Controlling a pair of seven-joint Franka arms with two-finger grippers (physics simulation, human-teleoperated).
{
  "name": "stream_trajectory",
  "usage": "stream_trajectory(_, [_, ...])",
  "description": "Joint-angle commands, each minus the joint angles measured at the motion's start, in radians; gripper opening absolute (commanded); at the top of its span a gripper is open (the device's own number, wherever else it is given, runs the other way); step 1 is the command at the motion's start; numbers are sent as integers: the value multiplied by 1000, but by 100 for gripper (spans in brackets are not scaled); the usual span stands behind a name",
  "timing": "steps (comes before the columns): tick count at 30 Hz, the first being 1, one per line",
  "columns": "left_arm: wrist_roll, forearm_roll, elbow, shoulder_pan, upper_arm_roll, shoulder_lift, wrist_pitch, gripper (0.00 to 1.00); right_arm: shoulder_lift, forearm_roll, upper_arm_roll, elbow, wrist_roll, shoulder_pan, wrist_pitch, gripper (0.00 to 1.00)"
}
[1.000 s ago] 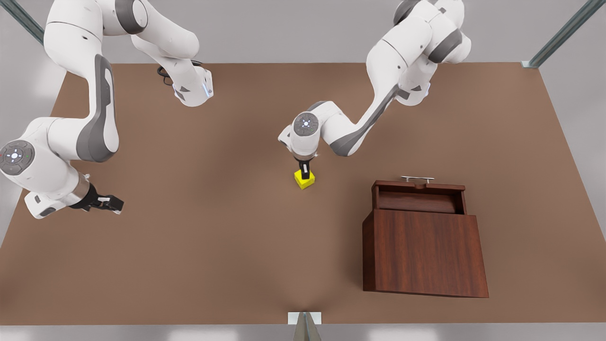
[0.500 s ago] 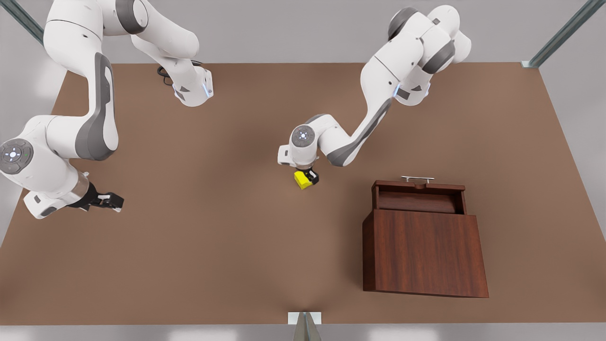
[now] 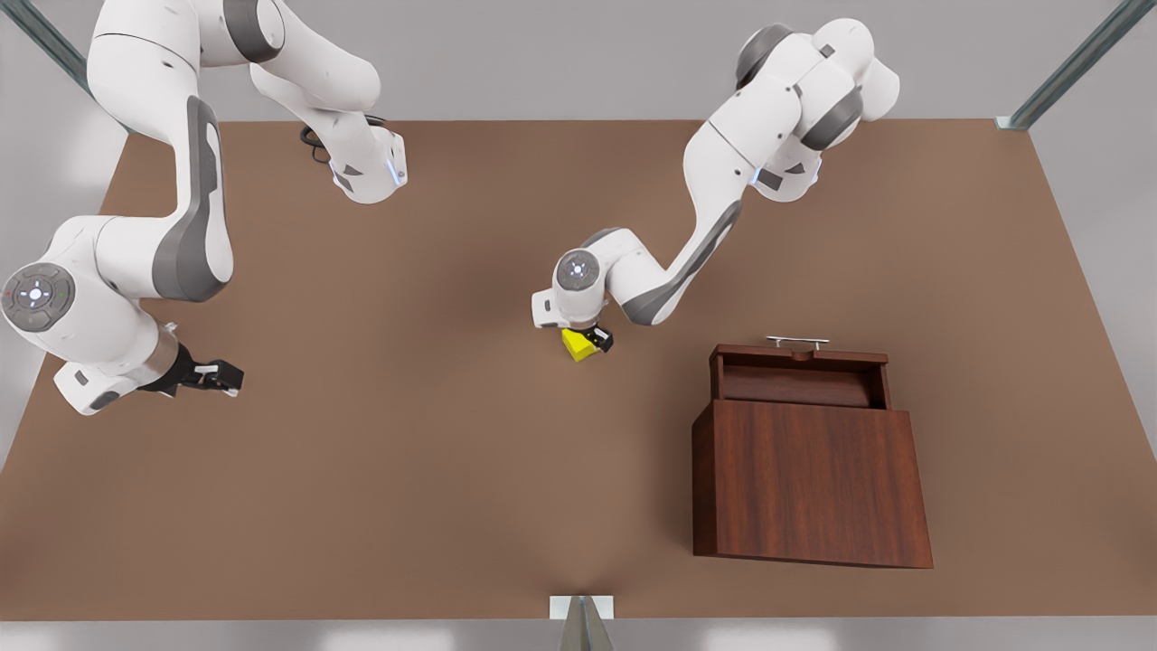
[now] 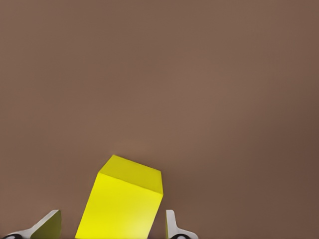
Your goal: Open the drawer with left arm, place the square in the middle with right arm, and place the square in the drawer with left arm
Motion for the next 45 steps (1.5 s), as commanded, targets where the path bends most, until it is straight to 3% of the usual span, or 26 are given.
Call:
stream_trajectory(1, [-81, 1, 0, 0, 0, 2, 5, 100, -1, -1, 1, 0, -18, 2, -12, 100])
stream_trajectory(22, [316, -8, 0, 8, 1, 38, 13, 100, -1, -1, 1, 2, -16, 28, -41, 100])
stream_trajectory(39, [327, -15, -12, 9, 1, 68, 30, 100, -1, 0, 1, 0, -15, 31, -51, 100])
stream_trajectory(42, [327, -17, -12, 9, 1, 71, 30, 86, -1, -1, 1, 0, -15, 44, -51, 100])
stream_trajectory(45, [327, -15, -12, 9, 1, 70, 30, 80, -1, -1, 1, 2, -15, 44, -50, 100])
